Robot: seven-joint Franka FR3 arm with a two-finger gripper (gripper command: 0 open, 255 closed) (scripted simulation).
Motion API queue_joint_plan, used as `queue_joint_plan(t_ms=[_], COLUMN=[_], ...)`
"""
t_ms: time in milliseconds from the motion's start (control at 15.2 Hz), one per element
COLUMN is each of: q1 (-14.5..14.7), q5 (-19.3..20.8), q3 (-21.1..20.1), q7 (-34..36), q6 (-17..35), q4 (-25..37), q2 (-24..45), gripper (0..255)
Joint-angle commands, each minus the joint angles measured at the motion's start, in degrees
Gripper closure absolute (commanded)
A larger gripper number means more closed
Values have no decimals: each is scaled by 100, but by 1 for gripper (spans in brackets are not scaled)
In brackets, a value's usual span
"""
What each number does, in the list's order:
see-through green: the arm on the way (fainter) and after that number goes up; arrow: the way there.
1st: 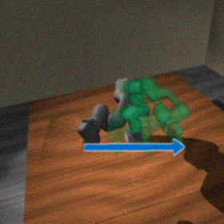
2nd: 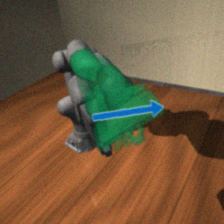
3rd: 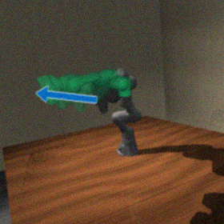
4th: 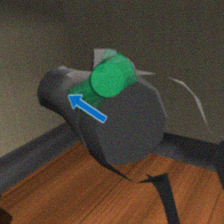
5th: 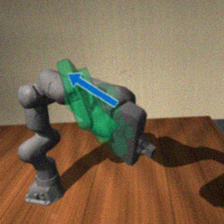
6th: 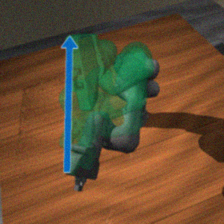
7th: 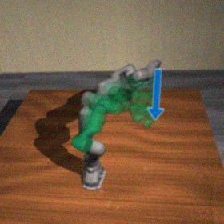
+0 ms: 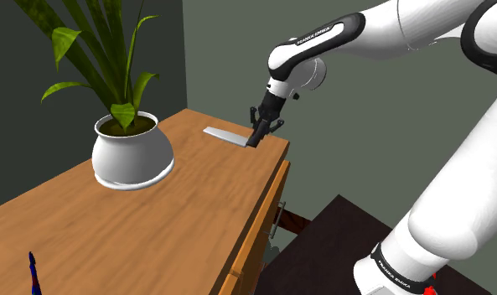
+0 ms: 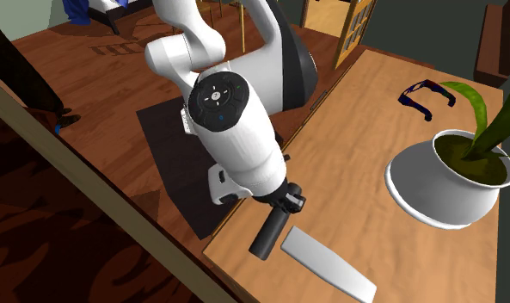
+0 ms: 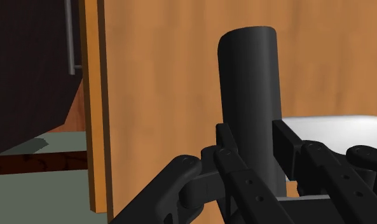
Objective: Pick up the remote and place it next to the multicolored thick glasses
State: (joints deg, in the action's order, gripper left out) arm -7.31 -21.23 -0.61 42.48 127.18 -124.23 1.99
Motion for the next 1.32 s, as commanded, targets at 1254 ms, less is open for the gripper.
queue_joint_plan(t_ms=[1254], q1=[739], q5=[-69], q3=[-885], q7=[1627], q6=[58], q4=[-925], q2=[-1337], gripper=[255])
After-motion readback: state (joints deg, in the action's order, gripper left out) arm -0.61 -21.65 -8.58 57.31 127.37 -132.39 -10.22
